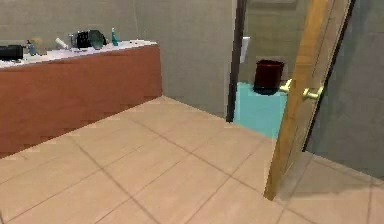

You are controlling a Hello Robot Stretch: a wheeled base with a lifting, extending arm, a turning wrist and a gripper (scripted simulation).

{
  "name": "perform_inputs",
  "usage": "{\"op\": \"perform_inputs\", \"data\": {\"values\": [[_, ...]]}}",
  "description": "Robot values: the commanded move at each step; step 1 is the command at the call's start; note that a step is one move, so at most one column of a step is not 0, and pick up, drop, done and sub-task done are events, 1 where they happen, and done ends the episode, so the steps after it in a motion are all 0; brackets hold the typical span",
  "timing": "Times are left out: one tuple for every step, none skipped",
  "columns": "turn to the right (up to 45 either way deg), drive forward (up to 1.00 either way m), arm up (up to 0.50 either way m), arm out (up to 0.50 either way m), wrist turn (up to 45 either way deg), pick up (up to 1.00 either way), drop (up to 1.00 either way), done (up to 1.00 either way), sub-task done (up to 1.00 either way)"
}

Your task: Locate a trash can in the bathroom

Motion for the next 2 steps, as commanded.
{"op": "perform_inputs", "data": {"values": [[0.0,0.9,0.0,0.0,0.0,0.0,0.0,0.0,0.0],[21.0,0.0,0.0,0.0,0.0,0.0,0.0,0.0,0.0]]}}
